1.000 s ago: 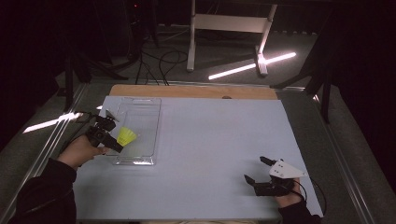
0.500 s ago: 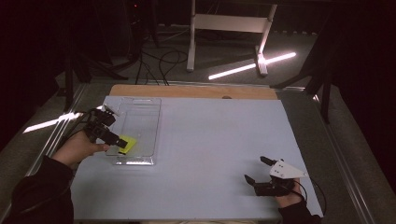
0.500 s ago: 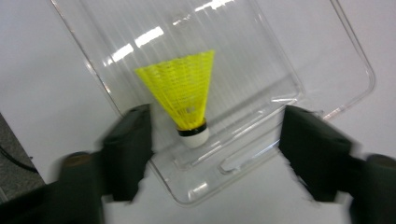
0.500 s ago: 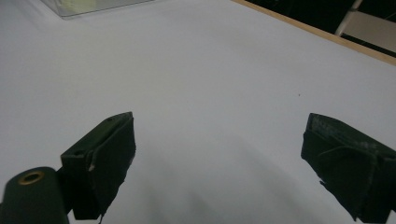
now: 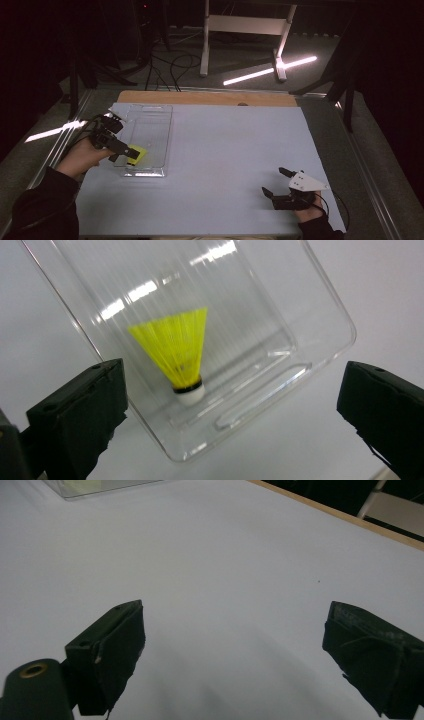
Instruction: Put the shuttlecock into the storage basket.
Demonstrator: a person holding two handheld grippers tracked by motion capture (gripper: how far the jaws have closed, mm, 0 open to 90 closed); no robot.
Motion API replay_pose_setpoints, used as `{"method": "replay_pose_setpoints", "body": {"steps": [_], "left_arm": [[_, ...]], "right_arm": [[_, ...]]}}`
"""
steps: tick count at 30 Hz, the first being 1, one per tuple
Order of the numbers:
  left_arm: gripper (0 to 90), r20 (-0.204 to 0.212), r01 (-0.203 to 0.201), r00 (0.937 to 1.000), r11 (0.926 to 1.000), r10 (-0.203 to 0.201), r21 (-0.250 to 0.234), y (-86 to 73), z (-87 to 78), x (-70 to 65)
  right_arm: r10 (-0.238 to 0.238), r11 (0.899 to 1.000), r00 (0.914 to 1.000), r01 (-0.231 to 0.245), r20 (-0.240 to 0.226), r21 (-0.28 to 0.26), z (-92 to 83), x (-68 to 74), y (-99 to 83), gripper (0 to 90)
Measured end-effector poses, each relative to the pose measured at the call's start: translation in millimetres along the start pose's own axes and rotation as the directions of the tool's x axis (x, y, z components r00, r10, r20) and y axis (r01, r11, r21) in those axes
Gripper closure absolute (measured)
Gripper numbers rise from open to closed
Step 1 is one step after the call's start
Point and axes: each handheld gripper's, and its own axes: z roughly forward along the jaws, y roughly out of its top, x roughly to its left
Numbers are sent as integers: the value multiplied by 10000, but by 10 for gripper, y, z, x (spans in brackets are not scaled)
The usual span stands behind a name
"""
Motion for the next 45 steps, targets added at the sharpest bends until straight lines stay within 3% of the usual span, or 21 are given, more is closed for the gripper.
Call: {"method": "replay_pose_setpoints", "body": {"steps": [15,31,37,40,43,45], "left_arm": [[1,-294,-727,9971,9951,709,-667,128,-1,-164],[1,-16,-1566,9875,9816,1574,-1095,349,6,-408],[1,227,-1980,9789,9707,2029,-1364,470,19,-592],[1,322,-2408,9683,9600,2476,-1426,533,41,-720],[1,436,-2551,9634,9547,2644,-1530,560,57,-786],[1,681,-2844,9517,9433,2993,-1710,591,98,-876]], "right_arm": [[22,10000,10000,-22,45,-18,-5,-6,-6,99],[10,10000,10000,-10,14,1,-4,-3,-6,99],[10,10000,10000,-10,32,2,-7,-3,-8,99],[12,10000,10000,-12,37,-6,-9,-6,-8,99],[7,10000,10000,-7,33,-8,-8,-5,-8,99],[12,10000,10000,-12,27,-5,-8,-3,-7,99]]}}
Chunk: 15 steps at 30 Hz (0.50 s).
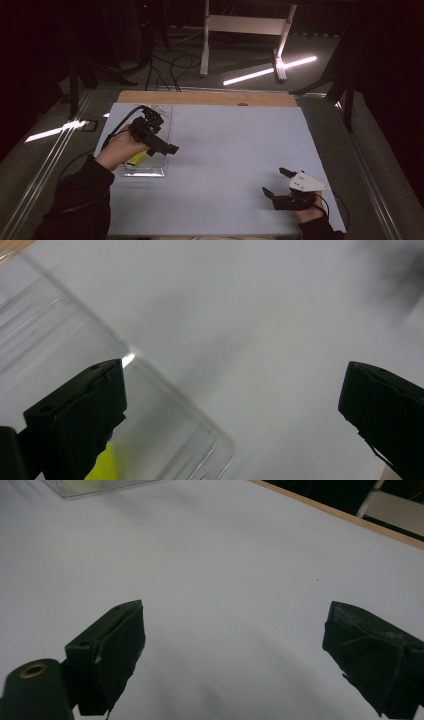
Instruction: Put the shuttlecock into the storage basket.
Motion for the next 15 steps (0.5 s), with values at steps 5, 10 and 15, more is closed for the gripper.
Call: {"method": "replay_pose_setpoints", "body": {"steps": [5,10,15], "left_arm": [[1,367,-452,9983,9987,461,-237,60,82,-112],[1,628,-876,9940,9954,899,-386,116,157,-229],[1,1117,-1526,9804,9843,1621,-888,164,275,-396]], "right_arm": [[-4,10000,10000,4,-3,-3,0,-4,-2,99],[2,10000,10000,-2,-5,9,0,0,-2,99],[2,10000,10000,-2,-18,7,3,-3,-3,99]]}}
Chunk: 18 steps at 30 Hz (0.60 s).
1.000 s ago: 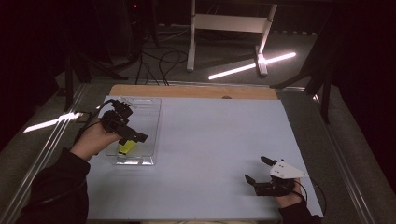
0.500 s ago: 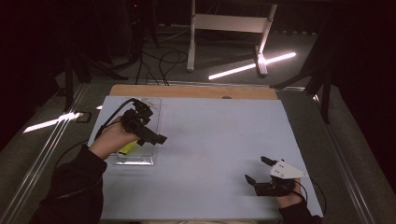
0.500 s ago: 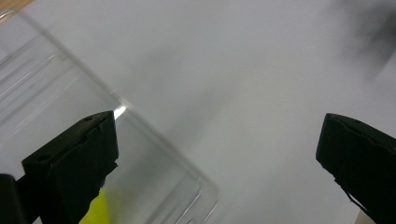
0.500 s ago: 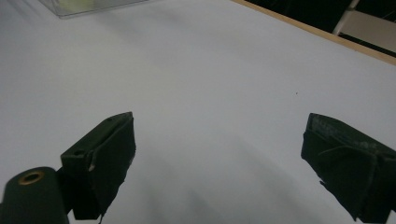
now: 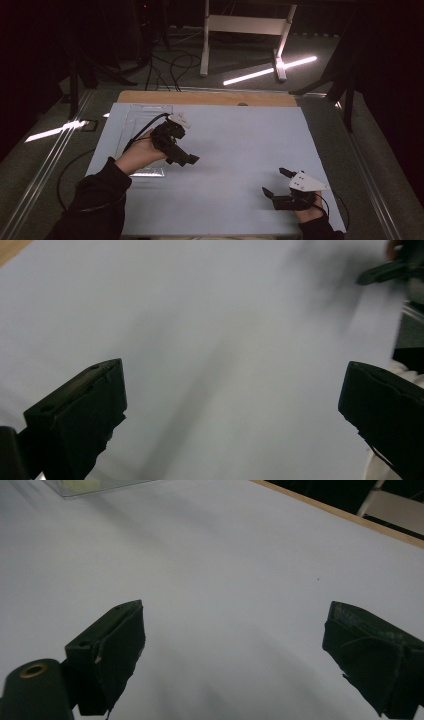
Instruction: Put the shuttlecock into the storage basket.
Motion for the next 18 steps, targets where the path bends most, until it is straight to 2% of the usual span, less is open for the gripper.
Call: {"method": "replay_pose_setpoints", "body": {"steps": [3,5,6,9,17,18], "left_arm": [[1,79,-370,9993,9993,370,38,16,92,-63],[1,123,-403,9991,9992,403,6,16,116,-81],[1,236,-617,9978,9981,617,-18,16,180,-129],[1,396,-842,9956,9964,846,-129,9,247,-186],[1,510,-1094,9925,9931,1115,-422,-34,354,-291],[1,562,-1242,9904,9913,1266,-437,-62,392,-326]], "right_arm": [[-4,10000,10000,4,1,-2,-4,3,2,99],[18,10000,10000,-18,12,0,-7,2,1,99],[27,10000,10000,-27,11,1,-7,1,0,99],[7,10000,10000,-7,-5,-10,-5,2,1,99],[7,10000,10000,-7,-7,-7,-7,3,1,99],[8,10000,10000,-8,-10,-4,-6,3,1,99]]}}
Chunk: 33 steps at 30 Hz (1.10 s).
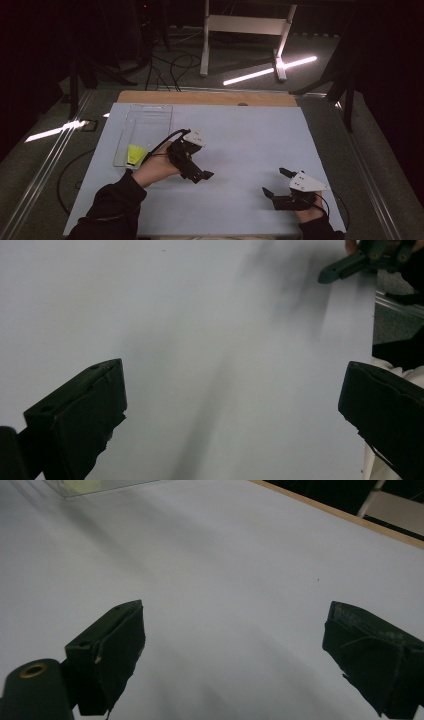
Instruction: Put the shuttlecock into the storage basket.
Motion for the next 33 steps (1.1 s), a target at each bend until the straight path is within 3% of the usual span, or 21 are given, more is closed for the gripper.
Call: {"method": "replay_pose_setpoints", "body": {"steps": [8,18,26,33], "left_arm": [[1,39,-409,9992,9989,410,-236,-135,151,-132],[1,166,-141,9997,9970,154,-757,-434,225,-217],[1,247,165,9996,9944,-140,-1041,-690,184,-183],[1,71,447,9990,9906,-441,-1293,-916,145,-182]], "right_arm": [[-56,10000,10000,57,28,-52,-2,-2,2,99],[18,10000,10000,-18,-15,-65,-6,3,3,99],[-40,10000,10000,40,-11,-55,-4,1,4,99],[-61,9999,10000,60,-54,-83,-6,0,6,98]]}}
